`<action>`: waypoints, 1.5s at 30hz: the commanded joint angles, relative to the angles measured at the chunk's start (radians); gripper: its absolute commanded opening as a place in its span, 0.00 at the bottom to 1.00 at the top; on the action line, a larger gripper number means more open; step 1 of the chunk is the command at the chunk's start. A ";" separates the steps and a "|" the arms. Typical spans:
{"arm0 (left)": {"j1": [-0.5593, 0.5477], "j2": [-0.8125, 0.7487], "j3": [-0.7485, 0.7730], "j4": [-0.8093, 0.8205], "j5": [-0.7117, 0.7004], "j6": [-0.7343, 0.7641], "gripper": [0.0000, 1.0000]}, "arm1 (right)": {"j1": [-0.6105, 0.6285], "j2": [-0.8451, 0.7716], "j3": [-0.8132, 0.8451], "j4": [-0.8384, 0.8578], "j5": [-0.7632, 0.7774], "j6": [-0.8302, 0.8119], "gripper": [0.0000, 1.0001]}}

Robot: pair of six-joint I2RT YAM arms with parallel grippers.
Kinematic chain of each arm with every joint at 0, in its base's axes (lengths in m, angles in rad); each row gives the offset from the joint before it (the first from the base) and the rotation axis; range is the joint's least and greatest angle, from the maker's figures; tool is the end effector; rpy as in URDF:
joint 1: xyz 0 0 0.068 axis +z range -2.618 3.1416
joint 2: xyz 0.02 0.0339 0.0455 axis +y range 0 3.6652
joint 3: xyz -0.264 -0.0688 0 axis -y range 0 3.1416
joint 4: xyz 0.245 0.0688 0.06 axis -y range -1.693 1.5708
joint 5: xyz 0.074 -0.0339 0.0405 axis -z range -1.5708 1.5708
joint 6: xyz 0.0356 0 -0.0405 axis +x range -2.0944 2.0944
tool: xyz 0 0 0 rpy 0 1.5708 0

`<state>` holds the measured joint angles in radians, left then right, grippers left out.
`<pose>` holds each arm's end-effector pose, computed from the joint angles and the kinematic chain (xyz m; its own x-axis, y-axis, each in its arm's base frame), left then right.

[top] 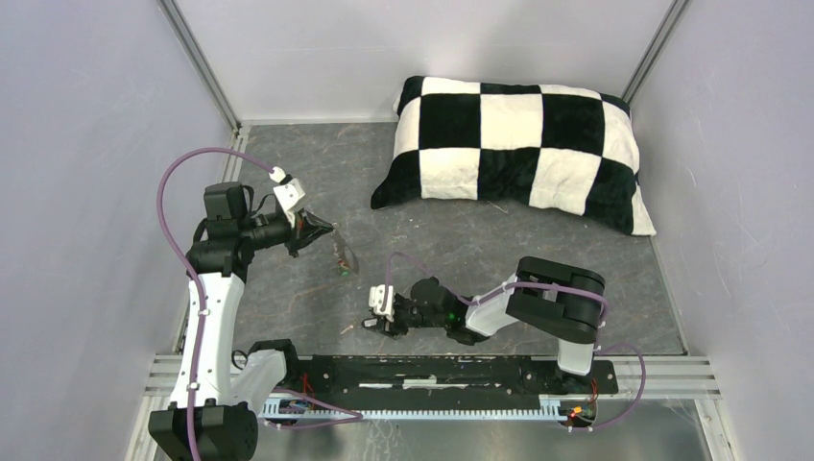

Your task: Put the keys on the keyring

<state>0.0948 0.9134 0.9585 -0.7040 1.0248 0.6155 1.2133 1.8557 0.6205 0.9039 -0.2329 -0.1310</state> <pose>0.1760 -0.0138 0.3368 -0.1376 0.2881 -0.9477 0.8610 0.5078 0.0293 0.1093 0.3160 0.1199 0.0162 -0.3199 -0.9473 -0.9943 0.0951 -0.0491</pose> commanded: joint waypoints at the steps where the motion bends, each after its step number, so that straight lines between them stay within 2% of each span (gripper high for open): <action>1: 0.005 -0.019 0.024 0.013 0.038 0.032 0.02 | 0.009 0.014 0.017 0.070 -0.089 -0.117 0.51; 15: 0.004 -0.018 0.023 0.018 0.036 0.018 0.02 | 0.023 0.086 0.085 0.090 -0.012 -0.145 0.46; 28: 0.004 -0.018 0.028 0.016 0.034 0.015 0.02 | 0.031 0.117 0.094 0.075 -0.025 -0.139 0.44; 34: 0.003 -0.016 0.036 0.009 0.037 0.015 0.02 | 0.031 0.134 0.108 0.066 0.003 -0.136 0.39; 45: -0.001 -0.013 0.046 -0.005 0.047 0.020 0.02 | 0.027 0.137 0.120 0.030 -0.009 -0.099 0.23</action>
<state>0.0948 0.9134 0.9592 -0.7113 1.0279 0.6151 1.2400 1.9808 0.7177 0.9279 -0.2420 -0.2512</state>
